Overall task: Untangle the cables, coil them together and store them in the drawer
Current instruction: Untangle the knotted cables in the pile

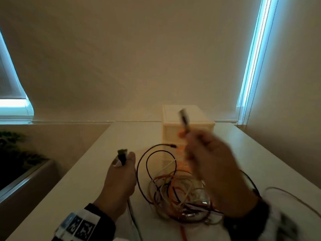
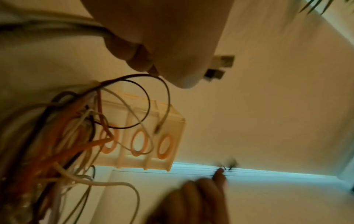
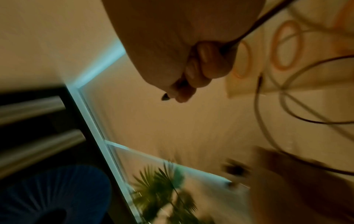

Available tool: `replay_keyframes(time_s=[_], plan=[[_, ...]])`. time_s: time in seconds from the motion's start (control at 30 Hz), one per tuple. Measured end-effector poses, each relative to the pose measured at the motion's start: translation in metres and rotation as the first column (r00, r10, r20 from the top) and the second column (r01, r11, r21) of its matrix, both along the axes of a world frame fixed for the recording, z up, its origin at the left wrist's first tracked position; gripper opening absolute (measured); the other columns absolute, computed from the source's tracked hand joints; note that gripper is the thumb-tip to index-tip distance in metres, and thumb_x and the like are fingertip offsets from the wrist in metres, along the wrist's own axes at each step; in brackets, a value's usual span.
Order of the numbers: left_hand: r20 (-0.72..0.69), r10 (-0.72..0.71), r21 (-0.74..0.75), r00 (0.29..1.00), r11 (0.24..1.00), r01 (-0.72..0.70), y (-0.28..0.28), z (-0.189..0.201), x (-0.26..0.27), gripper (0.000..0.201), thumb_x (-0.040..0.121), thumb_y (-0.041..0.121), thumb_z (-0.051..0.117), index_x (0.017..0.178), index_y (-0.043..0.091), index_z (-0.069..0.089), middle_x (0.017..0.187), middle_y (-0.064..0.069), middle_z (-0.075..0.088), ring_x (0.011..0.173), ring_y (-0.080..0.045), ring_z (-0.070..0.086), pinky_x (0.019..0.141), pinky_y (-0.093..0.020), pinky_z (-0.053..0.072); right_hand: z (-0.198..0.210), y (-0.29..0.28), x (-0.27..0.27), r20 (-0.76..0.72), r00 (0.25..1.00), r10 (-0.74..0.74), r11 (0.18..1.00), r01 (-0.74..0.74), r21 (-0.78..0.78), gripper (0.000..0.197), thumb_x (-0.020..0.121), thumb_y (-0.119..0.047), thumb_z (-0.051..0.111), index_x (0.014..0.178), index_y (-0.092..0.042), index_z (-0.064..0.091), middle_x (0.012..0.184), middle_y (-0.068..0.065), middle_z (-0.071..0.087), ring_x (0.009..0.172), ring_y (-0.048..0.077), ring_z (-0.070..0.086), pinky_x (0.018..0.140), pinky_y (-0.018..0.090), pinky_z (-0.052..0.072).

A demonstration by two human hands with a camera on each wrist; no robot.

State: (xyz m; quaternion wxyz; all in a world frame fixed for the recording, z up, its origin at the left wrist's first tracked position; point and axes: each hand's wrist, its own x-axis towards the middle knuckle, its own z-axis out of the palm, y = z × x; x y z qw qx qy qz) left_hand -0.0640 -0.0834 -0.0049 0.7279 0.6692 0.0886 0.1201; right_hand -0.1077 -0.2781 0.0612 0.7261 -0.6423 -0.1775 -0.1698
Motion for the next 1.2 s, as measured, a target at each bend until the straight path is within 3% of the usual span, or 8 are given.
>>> replay_keyframes(time_s=[0.1, 0.27, 0.37, 0.57, 0.67, 0.9, 1.1, 1.2], plan=[[0.209, -0.028, -0.098, 0.977, 0.994, 0.050, -0.002, 0.015, -0.012, 0.038, 0.106, 0.037, 0.045, 0.076, 0.014, 0.048, 0.049, 0.007, 0.031, 0.039, -0.010, 0.022, 0.046, -0.020, 0.018, -0.032, 0.027, -0.001, -0.077, 0.992, -0.096, 0.964, 0.073, -0.256, 0.013, 0.098, -0.025, 0.060, 0.090, -0.022, 0.070, 0.064, -0.001, 0.067, 0.047, 0.002, 0.052, 0.049, 0.014, 0.040], [0.260, -0.406, 0.295, 0.876, 0.897, 0.329, -0.014, 0.017, -0.032, 0.037, 0.098, 0.051, 0.040, 0.094, 0.036, 0.073, 0.054, 0.006, 0.046, 0.045, -0.012, 0.042, 0.046, -0.026, 0.034, -0.043, 0.028, 0.001, -0.055, 0.984, -0.167, 0.947, 0.144, -0.287, 0.015, 0.098, -0.024, 0.061, 0.084, -0.022, 0.067, 0.071, -0.003, 0.071, 0.060, 0.003, 0.063, 0.057, 0.015, 0.047], [0.247, -0.514, 0.443, 0.821, 0.814, 0.377, -0.027, 0.017, -0.040, 0.032, 0.101, 0.039, 0.042, 0.094, 0.030, 0.072, 0.069, 0.024, 0.066, 0.062, 0.008, 0.060, 0.061, -0.008, 0.043, -0.055, 0.033, -0.003, 0.034, 0.987, -0.154, 0.912, 0.156, -0.379, 0.014, 0.096, -0.017, 0.062, 0.086, -0.025, 0.067, 0.081, -0.010, 0.070, 0.071, 0.006, 0.066, 0.059, 0.016, 0.050], [0.109, -0.379, 0.082, 0.919, 0.925, 0.371, -0.015, 0.014, -0.031, 0.050, 0.097, 0.054, 0.049, 0.088, 0.012, 0.075, 0.062, -0.011, 0.053, 0.053, -0.026, 0.046, 0.051, -0.027, 0.034, -0.061, 0.022, 0.000, 0.003, 0.998, 0.065, 0.834, -0.053, -0.550, 0.011, 0.099, -0.021, 0.060, 0.091, -0.029, 0.062, 0.078, -0.002, 0.070, 0.065, 0.010, 0.067, 0.063, 0.028, 0.058], [0.181, -0.272, -0.160, 0.945, 0.940, 0.301, 0.001, 0.020, -0.017, 0.058, 0.103, 0.048, 0.040, 0.088, 0.002, 0.073, 0.059, -0.002, 0.017, 0.049, -0.015, 0.010, 0.045, -0.024, 0.012, -0.059, 0.005, -0.002, -0.132, 0.988, 0.076, 0.793, -0.140, -0.593, 0.019, 0.100, -0.023, 0.057, 0.082, -0.023, 0.063, 0.070, 0.002, 0.066, 0.056, 0.005, 0.056, 0.056, 0.024, 0.048], [0.180, -0.354, -0.249, 0.918, 0.886, 0.391, -0.002, 0.016, -0.015, 0.060, 0.104, 0.048, 0.036, 0.081, 0.004, 0.069, 0.061, -0.001, 0.010, 0.047, -0.012, 0.008, 0.041, -0.021, 0.013, -0.068, -0.015, 0.007, -0.368, 0.921, 0.125, 0.892, -0.267, -0.364, 0.027, 0.106, -0.018, 0.047, 0.090, 0.000, 0.060, 0.056, 0.000, 0.046, 0.042, 0.009, 0.036, 0.042, 0.021, 0.032], [0.228, -0.335, -0.277, 0.914, 0.878, 0.390, -0.003, 0.017, -0.015, 0.063, 0.104, 0.050, 0.034, 0.080, 0.003, 0.070, 0.064, -0.010, 0.044, 0.054, -0.021, 0.042, 0.049, -0.030, 0.039, -0.064, -0.016, 0.003, -0.316, 0.907, 0.277, 0.908, -0.355, -0.224, 0.027, 0.106, -0.020, 0.045, 0.089, -0.008, 0.062, 0.058, 0.015, 0.040, 0.037, 0.013, 0.031, 0.039, 0.019, 0.029], [0.275, -0.370, -0.385, 0.887, 0.803, 0.455, -0.004, 0.020, -0.016, 0.067, 0.104, 0.051, 0.032, 0.081, 0.003, 0.071, 0.089, -0.018, 0.070, 0.088, -0.032, 0.070, 0.073, -0.039, 0.060, -0.061, -0.013, -0.002, -0.322, 0.871, 0.371, 0.850, -0.458, -0.260, 0.026, 0.105, -0.016, 0.047, 0.089, -0.008, 0.066, 0.059, 0.008, 0.043, 0.043, 0.009, 0.035, 0.041, 0.016, 0.031]])
